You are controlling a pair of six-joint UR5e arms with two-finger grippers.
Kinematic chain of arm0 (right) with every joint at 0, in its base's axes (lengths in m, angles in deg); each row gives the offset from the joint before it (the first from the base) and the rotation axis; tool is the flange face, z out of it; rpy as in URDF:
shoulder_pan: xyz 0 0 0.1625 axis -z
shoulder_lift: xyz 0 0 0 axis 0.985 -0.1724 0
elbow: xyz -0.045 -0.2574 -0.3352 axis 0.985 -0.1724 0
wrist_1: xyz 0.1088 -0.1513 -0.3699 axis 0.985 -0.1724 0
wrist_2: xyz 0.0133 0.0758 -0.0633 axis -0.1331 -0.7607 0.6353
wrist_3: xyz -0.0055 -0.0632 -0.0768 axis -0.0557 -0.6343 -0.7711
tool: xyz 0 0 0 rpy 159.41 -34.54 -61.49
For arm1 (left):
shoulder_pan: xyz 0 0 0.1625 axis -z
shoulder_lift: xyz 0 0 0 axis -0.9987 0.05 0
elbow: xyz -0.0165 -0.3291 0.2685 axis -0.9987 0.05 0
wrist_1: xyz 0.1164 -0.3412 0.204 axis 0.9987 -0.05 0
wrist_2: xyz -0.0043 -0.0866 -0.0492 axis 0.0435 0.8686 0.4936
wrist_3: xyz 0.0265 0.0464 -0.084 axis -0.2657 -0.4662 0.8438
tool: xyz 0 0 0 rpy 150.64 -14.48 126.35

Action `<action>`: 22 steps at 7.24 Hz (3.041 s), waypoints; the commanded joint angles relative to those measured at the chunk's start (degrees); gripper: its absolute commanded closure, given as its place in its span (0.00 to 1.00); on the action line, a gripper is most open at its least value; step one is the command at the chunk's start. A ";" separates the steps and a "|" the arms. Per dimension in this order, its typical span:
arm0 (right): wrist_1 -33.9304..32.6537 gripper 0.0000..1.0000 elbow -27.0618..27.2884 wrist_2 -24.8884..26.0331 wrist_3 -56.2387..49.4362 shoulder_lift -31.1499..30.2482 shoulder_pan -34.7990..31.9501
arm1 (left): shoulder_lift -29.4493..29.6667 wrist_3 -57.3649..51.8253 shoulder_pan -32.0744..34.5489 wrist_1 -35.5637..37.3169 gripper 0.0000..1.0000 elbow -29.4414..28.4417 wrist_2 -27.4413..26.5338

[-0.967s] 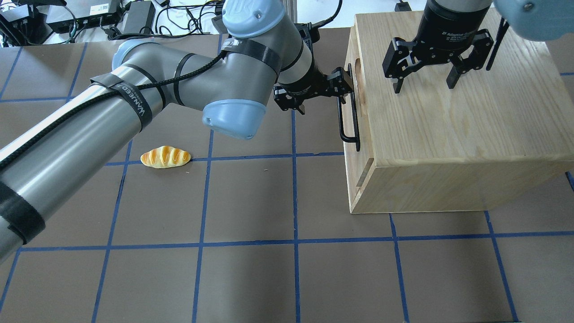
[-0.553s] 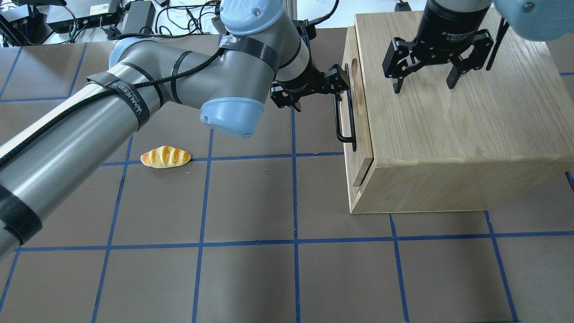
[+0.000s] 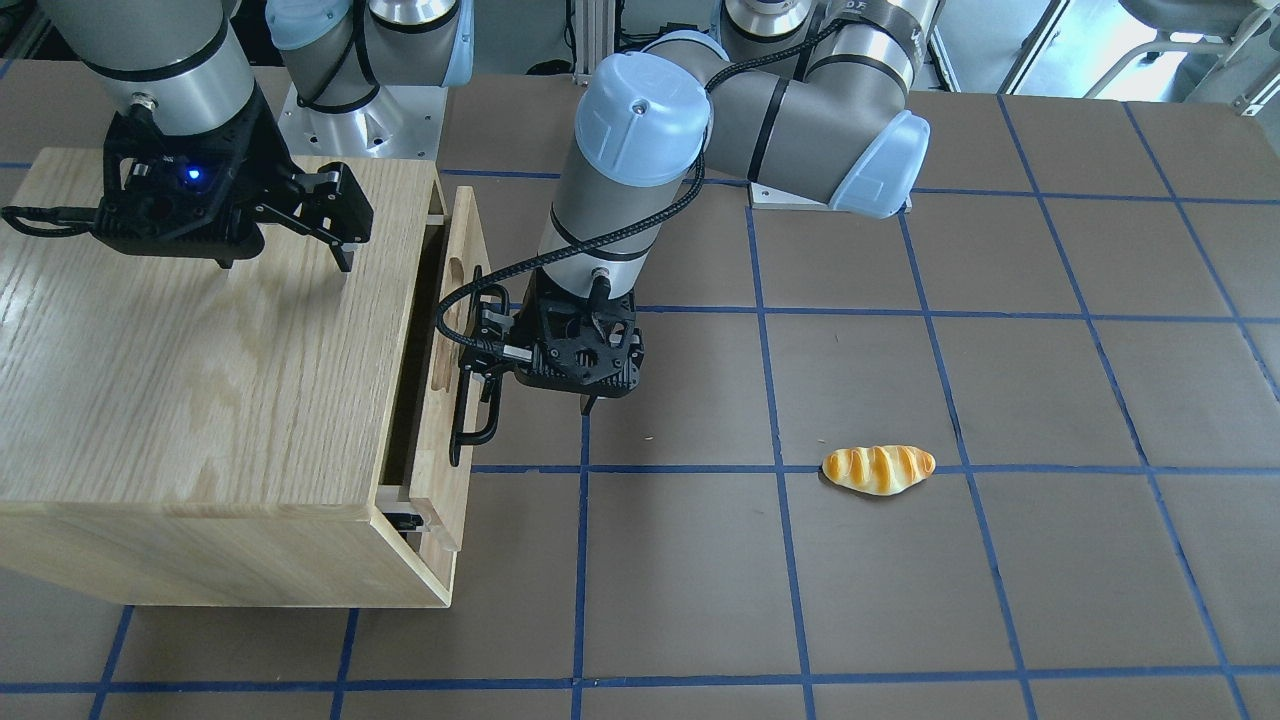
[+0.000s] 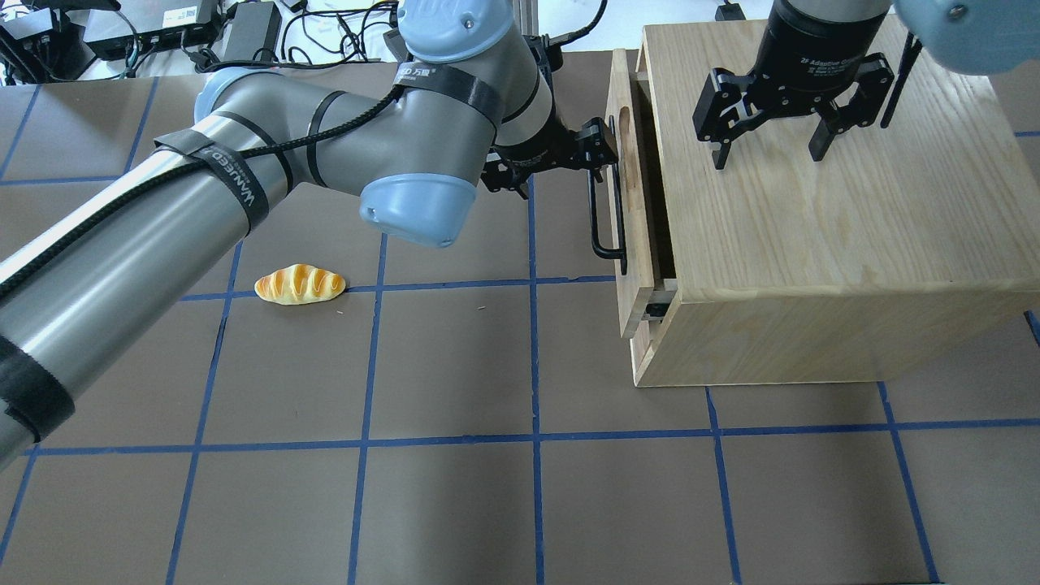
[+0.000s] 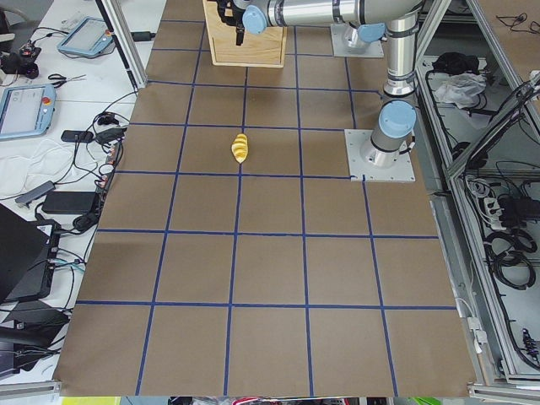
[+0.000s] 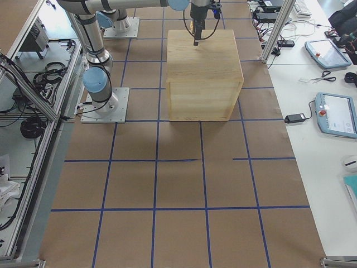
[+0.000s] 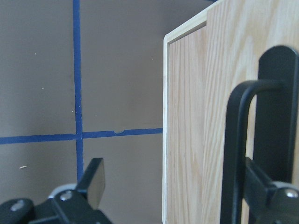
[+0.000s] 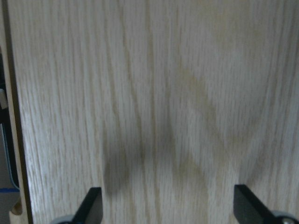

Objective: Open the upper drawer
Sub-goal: 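Pull the handle with the left gripper away from the cabinet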

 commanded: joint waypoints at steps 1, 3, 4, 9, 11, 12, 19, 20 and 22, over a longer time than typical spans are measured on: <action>0.00 0.00 0.06 0.00 0.05 0.00 0.00 | -0.25 -0.06 -0.43 -0.79 0.00 -0.09 -0.48; 0.00 0.00 -0.03 0.00 0.05 0.00 0.00 | -0.60 -0.06 -0.78 -0.89 0.00 -0.18 -0.48; 0.00 0.00 -0.03 0.00 0.05 0.00 0.00 | -1.12 -0.06 -0.96 -2.19 0.00 -0.27 -0.39; 0.00 0.00 -0.03 0.00 0.05 0.00 0.00 | -1.48 -2.26 -2.19 -3.96 0.00 -0.18 -0.65; 0.00 0.00 -0.03 0.00 -0.04 0.00 0.00 | -1.66 -3.83 -2.28 -3.96 0.00 -0.27 -0.74; 0.00 0.00 -0.03 0.00 -0.04 0.00 0.00 | -1.66 -4.01 -2.28 -4.22 0.00 -0.27 -0.74; 0.00 0.00 -0.03 0.00 0.05 0.00 0.00 | -2.80 -9.98 -5.18 -5.46 0.00 -0.36 -1.44; 0.00 0.00 -0.03 0.00 0.05 0.00 0.00 | -2.80 -10.51 -5.18 -5.54 0.00 -0.36 -2.05; 0.00 0.00 -0.03 0.00 -0.04 0.00 0.00 | -3.06 -11.48 -6.40 -5.98 0.00 -0.27 -2.15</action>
